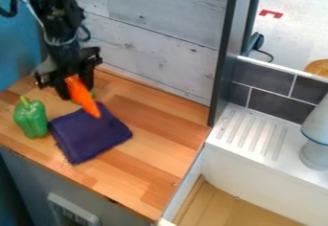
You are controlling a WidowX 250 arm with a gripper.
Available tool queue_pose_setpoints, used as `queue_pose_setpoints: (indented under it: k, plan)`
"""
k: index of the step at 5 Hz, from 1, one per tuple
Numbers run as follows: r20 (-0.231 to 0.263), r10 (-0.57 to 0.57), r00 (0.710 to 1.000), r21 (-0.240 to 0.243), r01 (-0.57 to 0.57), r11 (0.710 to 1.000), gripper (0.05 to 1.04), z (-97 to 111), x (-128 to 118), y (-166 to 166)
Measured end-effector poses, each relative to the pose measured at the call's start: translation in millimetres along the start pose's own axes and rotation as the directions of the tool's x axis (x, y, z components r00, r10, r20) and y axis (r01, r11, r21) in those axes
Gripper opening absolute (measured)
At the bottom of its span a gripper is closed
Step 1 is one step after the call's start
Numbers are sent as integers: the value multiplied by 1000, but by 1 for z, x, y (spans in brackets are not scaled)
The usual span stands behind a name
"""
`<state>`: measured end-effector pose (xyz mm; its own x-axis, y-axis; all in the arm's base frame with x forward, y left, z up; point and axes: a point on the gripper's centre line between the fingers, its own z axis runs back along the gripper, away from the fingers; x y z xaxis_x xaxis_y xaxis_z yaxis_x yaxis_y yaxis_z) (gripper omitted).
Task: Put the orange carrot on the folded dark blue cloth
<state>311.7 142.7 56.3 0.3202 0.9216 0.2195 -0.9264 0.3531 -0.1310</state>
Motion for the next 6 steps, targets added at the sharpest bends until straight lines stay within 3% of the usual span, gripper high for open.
queue_pose_setpoints:
  k: [1, 2, 3, 4, 5, 6]
  plan:
    - [2, 101, 995, 24, -101, 995, 600, -25, -3, 0]
    - [10, 98, 995, 72, -99, 993, 601, -47, -23, -8]
    - [40, 118, 992, 72, -121, 990, 600, -56, -26, -15]
    - [52, 121, 991, 70, -125, 990, 671, -57, -25, -18]
    - [48, 126, 991, 73, -129, 989, 948, -56, -27, -15]
    - [53, 146, 988, 16, -147, 989, 1006, -30, -26, -20]
